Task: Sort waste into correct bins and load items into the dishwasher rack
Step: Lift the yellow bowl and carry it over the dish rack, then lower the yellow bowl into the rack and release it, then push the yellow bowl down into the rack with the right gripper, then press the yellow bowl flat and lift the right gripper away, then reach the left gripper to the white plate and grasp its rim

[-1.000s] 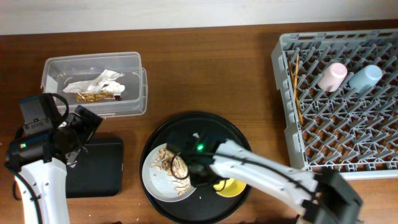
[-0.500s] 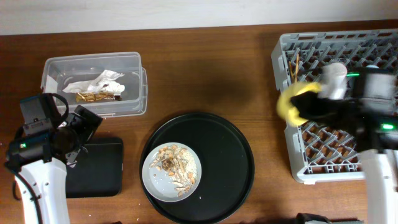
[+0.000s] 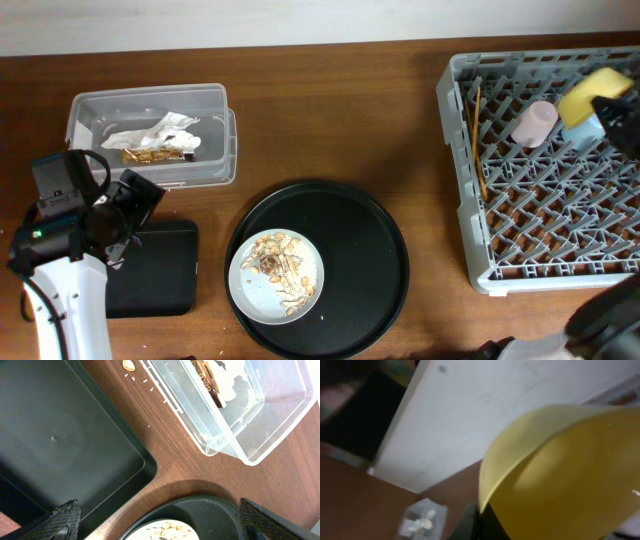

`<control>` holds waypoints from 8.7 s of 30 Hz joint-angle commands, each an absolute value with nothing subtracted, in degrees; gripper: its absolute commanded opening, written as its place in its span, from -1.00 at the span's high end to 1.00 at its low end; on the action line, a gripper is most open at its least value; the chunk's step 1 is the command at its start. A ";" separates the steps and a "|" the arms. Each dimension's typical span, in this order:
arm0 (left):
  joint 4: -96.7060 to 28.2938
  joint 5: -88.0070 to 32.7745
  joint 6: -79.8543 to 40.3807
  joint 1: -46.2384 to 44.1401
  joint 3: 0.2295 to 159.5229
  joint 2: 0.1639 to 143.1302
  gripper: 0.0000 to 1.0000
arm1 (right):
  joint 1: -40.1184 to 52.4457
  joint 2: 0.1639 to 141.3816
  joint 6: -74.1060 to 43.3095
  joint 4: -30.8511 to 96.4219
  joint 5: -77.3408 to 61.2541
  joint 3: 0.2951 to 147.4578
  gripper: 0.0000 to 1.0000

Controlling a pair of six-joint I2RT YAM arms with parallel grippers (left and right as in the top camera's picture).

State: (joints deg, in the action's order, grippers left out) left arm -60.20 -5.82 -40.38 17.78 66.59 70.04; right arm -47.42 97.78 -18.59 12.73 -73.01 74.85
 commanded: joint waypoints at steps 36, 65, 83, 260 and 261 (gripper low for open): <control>-60.29 -6.20 -41.08 18.06 66.67 70.06 -0.98 | -54.02 107.37 -18.63 29.41 -79.42 74.02 0.93; -60.29 -6.20 -41.08 18.06 66.67 70.06 -0.98 | -54.13 78.87 -23.00 45.67 -56.47 74.04 0.03; -60.29 -6.20 -41.08 18.06 66.67 70.06 -0.98 | -43.18 93.12 -22.96 33.58 -29.04 74.04 0.92; -71.05 -4.56 -27.31 -35.59 91.26 89.54 -0.98 | -27.40 88.47 -6.39 77.14 -5.72 97.30 -0.98; -70.98 -4.99 -27.33 -36.18 91.79 90.74 -0.98 | -27.40 88.47 -6.42 77.14 -5.72 97.30 -0.98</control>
State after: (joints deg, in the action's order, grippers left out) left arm -68.34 -15.07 -28.03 -32.51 85.10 83.29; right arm -27.20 88.40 -6.83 77.23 -6.22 97.01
